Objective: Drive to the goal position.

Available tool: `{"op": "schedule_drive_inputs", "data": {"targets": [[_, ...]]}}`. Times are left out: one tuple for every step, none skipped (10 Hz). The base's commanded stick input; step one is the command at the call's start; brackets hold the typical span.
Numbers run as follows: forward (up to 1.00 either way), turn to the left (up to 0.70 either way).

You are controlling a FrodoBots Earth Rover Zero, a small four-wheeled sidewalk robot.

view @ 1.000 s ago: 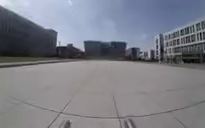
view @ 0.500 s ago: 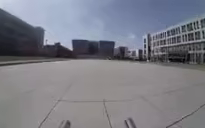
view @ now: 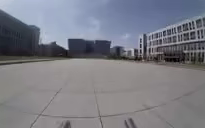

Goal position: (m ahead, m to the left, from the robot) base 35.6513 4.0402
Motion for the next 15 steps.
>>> {"op": "schedule_drive_inputs", "data": {"targets": [[0.85, 0.27], [0.85, 0.01], [0.85, 0.0], [0.85, 0.0], [0.85, 0.0], [0.85, 0.0], [0.85, 0.0], [0.85, 0.0], [0.85, 0.06], [0.85, 0.27], [0.85, 0.0], [0.85, 0.0], [0.85, 0.0], [0.85, 0.0], [0.85, 0.0]]}}
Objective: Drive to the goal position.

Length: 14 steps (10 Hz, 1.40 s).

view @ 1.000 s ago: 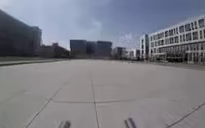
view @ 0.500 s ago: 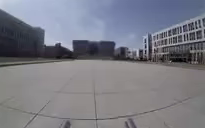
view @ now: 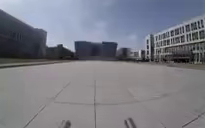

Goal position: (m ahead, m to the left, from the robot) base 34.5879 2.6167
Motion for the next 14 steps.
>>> {"op": "schedule_drive_inputs", "data": {"targets": [[0.85, 0.0], [0.85, 0.0], [0.85, 0.0], [0.85, 0.0], [0.85, 0.0], [0.85, 0.0], [0.85, 0.0], [0.85, 0.0], [0.85, 0.0], [0.85, 0.0], [0.85, 0.0], [0.85, 0.0], [0.85, 0.0], [0.85, 0.0]]}}
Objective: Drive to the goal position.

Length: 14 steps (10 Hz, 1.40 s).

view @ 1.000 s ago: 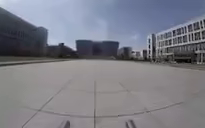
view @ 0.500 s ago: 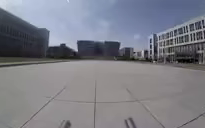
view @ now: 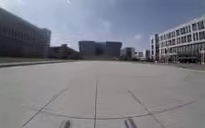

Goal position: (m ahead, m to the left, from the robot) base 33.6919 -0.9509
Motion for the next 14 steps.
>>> {"op": "schedule_drive_inputs", "data": {"targets": [[0.85, 0.0], [0.85, 0.0], [0.85, 0.0], [0.85, 0.0], [0.85, 0.0], [0.85, 0.0], [0.85, 0.0], [0.85, 0.0], [0.85, 0.0], [0.85, 0.0], [0.85, 0.0], [0.85, 0.0], [0.85, 0.0], [0.85, 0.0]]}}
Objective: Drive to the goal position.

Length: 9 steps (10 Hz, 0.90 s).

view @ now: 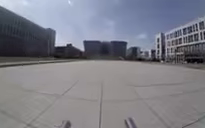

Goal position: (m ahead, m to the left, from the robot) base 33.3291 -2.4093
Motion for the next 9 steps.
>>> {"op": "schedule_drive_inputs", "data": {"targets": [[0.85, 0.0], [0.85, 0.0], [0.85, 0.0], [0.85, 0.0], [0.85, 0.0], [0.85, 0.0], [0.85, 0.0], [0.85, 0.0], [0.85, 0.0]]}}
